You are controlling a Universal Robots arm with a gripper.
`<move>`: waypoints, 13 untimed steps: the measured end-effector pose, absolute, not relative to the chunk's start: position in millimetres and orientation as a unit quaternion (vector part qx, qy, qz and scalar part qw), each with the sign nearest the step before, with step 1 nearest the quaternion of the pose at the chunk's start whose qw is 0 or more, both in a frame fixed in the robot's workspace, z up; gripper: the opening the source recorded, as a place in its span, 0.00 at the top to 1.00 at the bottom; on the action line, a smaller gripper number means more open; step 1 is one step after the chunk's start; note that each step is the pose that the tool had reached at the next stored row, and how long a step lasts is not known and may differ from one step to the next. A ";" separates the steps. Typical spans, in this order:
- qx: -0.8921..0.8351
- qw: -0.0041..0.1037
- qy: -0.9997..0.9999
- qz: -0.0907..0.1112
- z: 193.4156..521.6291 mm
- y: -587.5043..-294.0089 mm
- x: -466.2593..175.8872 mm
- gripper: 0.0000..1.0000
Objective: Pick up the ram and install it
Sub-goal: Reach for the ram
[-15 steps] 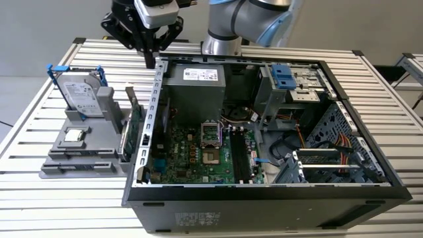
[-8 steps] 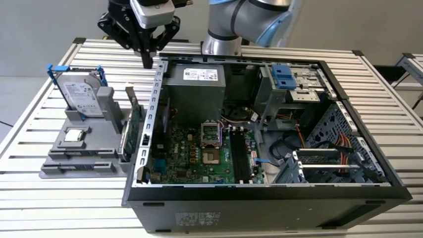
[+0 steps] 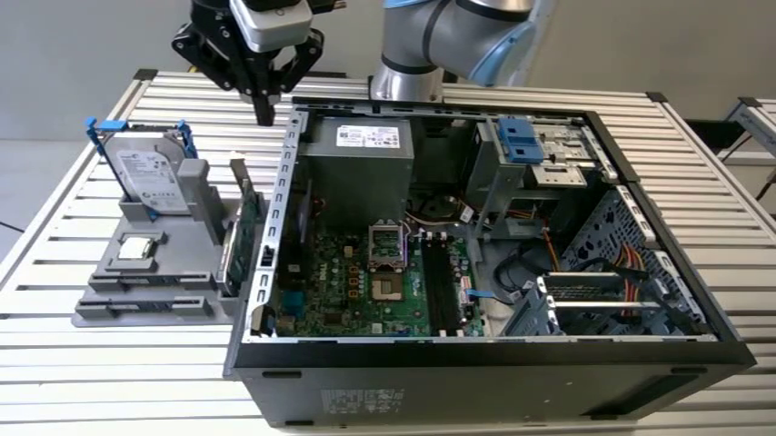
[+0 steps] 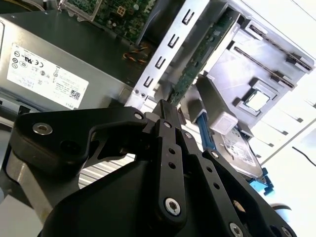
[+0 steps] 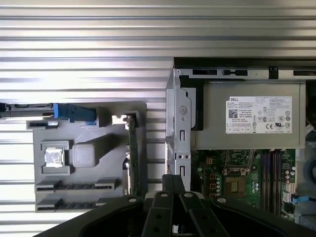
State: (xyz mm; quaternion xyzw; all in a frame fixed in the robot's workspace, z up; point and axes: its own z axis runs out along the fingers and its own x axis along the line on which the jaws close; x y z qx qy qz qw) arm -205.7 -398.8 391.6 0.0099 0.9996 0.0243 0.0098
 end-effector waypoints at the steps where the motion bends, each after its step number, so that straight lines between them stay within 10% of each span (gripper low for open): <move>1: 0.010 0.010 1.000 0.024 391.6 -398.8 -206.4 1.00; 13: 0.006 0.010 1.000 0.024 391.4 -398.8 -215.1 1.00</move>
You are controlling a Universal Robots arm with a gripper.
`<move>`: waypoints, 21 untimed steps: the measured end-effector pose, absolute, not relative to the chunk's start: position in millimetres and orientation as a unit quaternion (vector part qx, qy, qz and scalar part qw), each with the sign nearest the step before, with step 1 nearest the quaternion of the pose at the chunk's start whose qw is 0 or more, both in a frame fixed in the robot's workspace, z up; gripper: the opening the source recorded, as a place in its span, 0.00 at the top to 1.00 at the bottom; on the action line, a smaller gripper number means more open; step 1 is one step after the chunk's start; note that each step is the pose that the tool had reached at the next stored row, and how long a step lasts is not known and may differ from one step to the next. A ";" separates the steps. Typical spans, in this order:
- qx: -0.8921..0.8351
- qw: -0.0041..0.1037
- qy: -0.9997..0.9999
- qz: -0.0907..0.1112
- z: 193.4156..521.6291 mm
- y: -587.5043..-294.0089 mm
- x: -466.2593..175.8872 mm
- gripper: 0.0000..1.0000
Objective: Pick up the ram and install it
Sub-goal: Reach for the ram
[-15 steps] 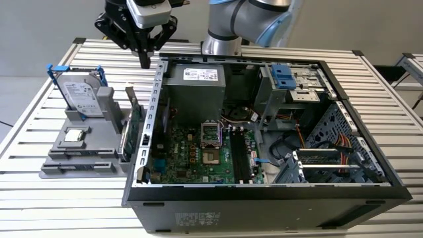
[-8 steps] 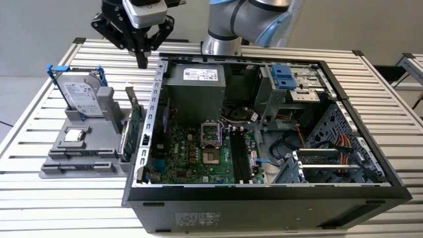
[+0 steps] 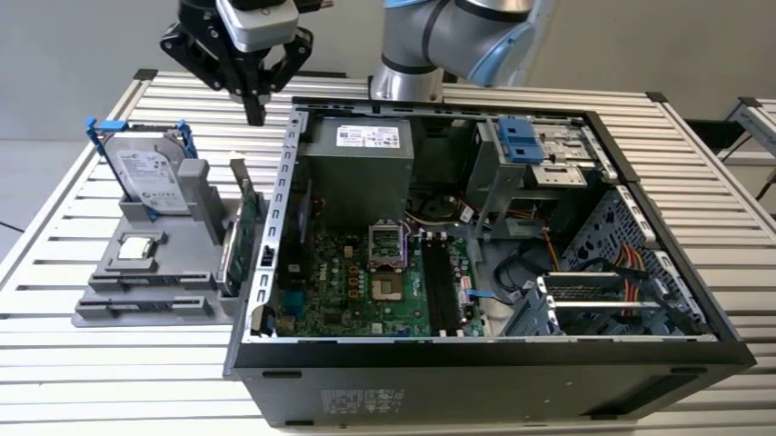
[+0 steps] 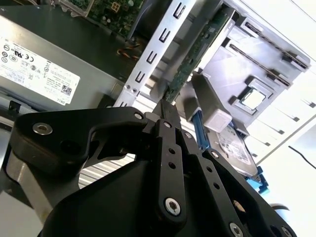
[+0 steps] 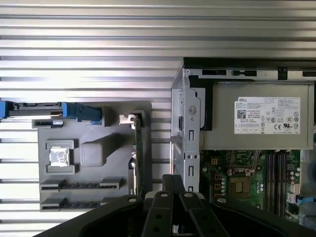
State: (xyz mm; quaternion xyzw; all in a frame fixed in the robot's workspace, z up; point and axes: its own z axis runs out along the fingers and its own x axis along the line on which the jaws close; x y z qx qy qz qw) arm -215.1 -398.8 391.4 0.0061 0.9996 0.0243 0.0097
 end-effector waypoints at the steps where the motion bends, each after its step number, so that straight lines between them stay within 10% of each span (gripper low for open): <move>1: 0.006 0.010 1.000 0.024 391.4 -398.8 -215.7 1.00; 21: 0.000 0.009 1.000 0.024 391.1 -398.8 -229.7 1.00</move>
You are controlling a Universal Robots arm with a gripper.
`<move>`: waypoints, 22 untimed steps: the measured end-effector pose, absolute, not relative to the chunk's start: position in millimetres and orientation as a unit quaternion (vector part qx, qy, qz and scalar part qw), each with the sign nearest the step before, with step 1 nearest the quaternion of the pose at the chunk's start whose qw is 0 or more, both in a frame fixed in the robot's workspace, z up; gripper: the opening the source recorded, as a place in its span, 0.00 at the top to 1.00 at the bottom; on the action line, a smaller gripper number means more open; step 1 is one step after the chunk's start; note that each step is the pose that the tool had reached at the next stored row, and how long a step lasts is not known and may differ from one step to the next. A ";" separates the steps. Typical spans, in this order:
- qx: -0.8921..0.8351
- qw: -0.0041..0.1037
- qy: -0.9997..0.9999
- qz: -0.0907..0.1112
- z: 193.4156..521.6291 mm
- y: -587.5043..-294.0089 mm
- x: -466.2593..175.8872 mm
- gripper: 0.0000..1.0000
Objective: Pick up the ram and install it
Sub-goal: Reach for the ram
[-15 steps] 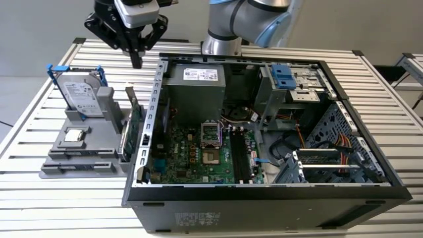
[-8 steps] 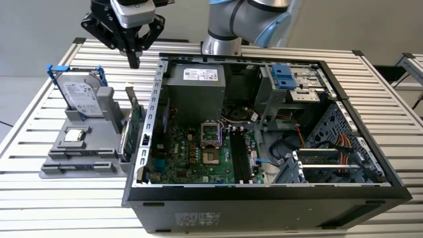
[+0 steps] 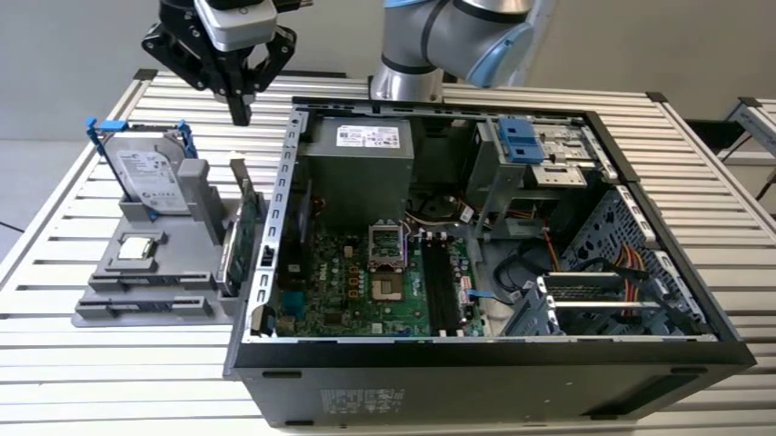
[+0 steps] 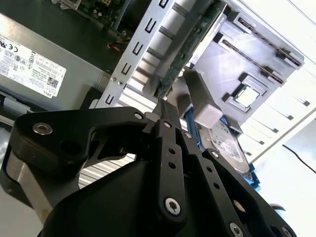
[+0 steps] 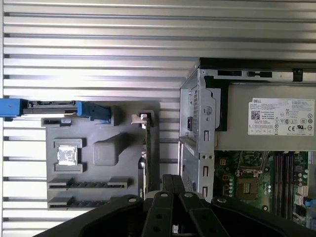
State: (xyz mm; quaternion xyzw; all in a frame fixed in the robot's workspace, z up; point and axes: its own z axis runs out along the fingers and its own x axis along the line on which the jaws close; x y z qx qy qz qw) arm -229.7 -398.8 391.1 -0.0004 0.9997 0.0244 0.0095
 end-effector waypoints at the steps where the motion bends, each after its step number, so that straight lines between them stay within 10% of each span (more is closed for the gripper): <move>1: -0.001 0.009 1.000 0.024 391.1 -398.8 -230.4 1.00; 22: -0.007 0.009 1.000 0.024 390.7 -398.8 -243.3 1.00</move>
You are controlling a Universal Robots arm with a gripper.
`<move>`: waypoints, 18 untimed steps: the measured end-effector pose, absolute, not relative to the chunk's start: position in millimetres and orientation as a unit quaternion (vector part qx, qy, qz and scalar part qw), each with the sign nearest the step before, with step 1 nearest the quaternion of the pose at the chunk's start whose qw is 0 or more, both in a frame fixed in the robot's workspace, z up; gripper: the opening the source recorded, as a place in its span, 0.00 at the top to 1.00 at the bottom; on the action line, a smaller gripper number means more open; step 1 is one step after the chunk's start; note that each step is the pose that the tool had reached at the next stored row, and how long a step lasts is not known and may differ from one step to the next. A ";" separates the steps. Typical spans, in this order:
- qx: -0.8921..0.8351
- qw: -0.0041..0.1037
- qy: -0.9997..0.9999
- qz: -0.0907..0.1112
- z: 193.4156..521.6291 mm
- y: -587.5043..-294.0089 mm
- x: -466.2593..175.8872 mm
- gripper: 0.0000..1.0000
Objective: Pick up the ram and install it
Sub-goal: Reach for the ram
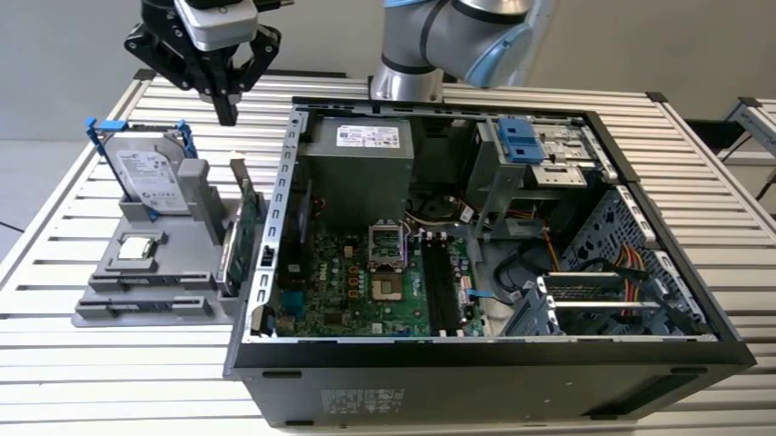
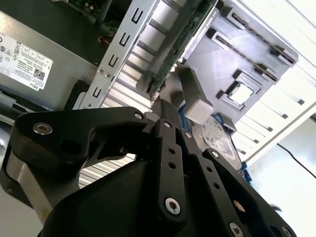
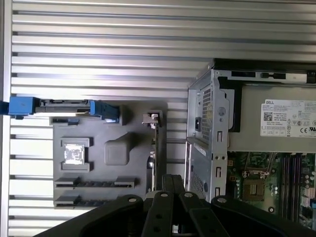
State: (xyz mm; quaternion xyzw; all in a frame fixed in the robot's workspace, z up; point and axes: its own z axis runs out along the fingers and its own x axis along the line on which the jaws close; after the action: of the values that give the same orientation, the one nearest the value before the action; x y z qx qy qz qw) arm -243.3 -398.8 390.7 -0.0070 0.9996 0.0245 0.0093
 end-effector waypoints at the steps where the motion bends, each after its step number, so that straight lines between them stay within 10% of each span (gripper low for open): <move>1: -0.007 0.009 1.000 0.024 390.7 -398.8 -243.9 1.00; 18: -0.013 0.009 1.000 0.025 390.4 -398.8 -254.4 1.00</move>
State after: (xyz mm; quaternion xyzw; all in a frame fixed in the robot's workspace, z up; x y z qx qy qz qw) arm -254.4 -398.8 390.4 -0.0131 0.9996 0.0245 0.0092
